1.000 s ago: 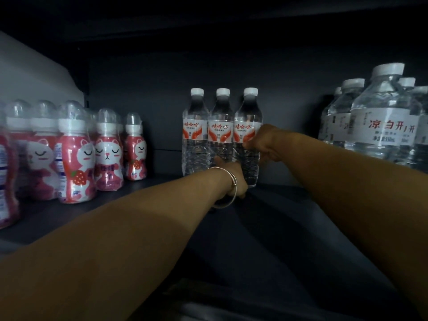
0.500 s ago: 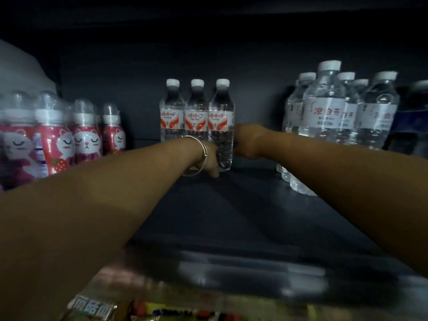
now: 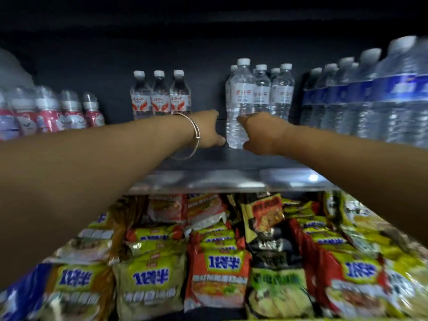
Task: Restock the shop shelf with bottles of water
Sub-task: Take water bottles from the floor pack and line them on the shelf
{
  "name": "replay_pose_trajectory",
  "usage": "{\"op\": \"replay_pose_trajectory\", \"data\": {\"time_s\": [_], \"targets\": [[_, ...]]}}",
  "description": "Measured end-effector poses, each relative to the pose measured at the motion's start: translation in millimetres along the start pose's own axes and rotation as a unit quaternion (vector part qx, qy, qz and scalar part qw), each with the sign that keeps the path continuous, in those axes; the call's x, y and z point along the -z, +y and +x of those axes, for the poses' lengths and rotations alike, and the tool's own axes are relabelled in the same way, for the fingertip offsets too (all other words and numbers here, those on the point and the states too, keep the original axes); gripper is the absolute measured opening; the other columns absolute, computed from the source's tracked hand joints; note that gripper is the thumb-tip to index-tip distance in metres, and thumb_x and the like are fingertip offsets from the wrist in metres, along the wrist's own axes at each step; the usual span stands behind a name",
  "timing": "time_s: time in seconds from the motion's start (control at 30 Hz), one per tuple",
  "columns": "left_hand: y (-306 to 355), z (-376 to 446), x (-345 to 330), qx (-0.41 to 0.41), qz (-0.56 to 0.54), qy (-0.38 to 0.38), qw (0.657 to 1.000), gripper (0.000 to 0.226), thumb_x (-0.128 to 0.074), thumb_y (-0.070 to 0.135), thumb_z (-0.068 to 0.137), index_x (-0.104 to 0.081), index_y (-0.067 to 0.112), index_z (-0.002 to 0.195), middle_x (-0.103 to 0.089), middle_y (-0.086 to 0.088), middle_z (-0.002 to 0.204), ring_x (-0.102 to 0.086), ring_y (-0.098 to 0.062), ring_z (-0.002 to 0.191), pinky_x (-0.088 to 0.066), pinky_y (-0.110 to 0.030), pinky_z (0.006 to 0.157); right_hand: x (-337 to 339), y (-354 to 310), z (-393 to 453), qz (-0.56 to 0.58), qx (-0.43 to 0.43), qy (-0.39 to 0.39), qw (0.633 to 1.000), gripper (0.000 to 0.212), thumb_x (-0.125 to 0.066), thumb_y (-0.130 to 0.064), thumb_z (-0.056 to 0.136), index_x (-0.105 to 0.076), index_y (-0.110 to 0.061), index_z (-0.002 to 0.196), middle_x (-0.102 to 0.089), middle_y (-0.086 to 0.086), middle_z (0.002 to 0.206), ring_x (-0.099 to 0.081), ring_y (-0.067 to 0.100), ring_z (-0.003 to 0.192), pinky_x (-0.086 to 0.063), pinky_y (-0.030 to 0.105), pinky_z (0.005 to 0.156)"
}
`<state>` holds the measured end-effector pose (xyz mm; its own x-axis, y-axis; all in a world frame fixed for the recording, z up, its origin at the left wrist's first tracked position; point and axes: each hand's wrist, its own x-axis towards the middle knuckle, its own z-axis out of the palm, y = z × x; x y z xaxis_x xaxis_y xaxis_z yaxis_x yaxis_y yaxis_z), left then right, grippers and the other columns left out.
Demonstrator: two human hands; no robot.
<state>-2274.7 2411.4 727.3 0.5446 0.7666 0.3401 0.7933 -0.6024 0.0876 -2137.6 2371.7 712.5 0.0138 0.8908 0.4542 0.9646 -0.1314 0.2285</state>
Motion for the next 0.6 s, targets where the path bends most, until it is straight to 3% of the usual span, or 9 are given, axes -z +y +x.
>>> {"op": "replay_pose_trajectory", "data": {"time_s": [0.13, 0.27, 0.47, 0.6], "targets": [[67.4, -55.7, -25.4, -0.050, -0.012, 0.021, 0.998, 0.072, -0.056, 0.033, 0.090, -0.018, 0.009, 0.146, -0.021, -0.011, 0.153, -0.026, -0.026, 0.139, -0.025, -0.040, 0.113, 5.9, 36.7, -86.2, -0.030, -0.026, 0.045, 0.998, 0.044, -0.056, -0.022, 0.088, -0.044, -0.008, 0.128, -0.050, 0.014, 0.128, -0.044, 0.033, 0.121, -0.038, 0.041, 0.094], [137.1, -92.0, -71.3, -0.082, -0.016, 0.047, 0.995, 0.066, -0.060, 0.034, 0.085, -0.030, 0.010, 0.139, -0.031, -0.012, 0.142, -0.029, -0.029, 0.133, -0.031, -0.040, 0.104, -14.0, 72.0, -177.8, -0.037, -0.027, 0.060, 0.997, 0.041, -0.052, -0.025, 0.087, -0.048, -0.006, 0.123, -0.048, 0.014, 0.127, -0.041, 0.033, 0.124, -0.035, 0.041, 0.098], [215.0, -133.0, -175.2, -0.126, -0.049, 0.015, 0.991, 0.059, -0.061, 0.024, 0.083, -0.034, 0.016, 0.135, -0.035, -0.008, 0.135, -0.033, -0.027, 0.127, -0.031, -0.039, 0.100, -92.3, 112.2, -279.1, -0.034, -0.077, 0.049, 0.995, 0.031, -0.052, -0.018, 0.087, -0.052, -0.006, 0.115, -0.051, 0.015, 0.123, -0.045, 0.036, 0.117, -0.041, 0.044, 0.089], [243.5, -156.4, -268.5, -0.153, -0.052, -0.034, 0.986, 0.058, -0.061, 0.023, 0.083, -0.034, 0.017, 0.135, -0.034, -0.007, 0.135, -0.033, -0.027, 0.126, -0.030, -0.038, 0.097, -164.1, 124.1, -340.3, -0.024, -0.079, -0.001, 0.997, 0.033, -0.053, -0.012, 0.083, -0.053, -0.001, 0.114, -0.054, 0.019, 0.119, -0.047, 0.039, 0.113, -0.039, 0.045, 0.091]]}}
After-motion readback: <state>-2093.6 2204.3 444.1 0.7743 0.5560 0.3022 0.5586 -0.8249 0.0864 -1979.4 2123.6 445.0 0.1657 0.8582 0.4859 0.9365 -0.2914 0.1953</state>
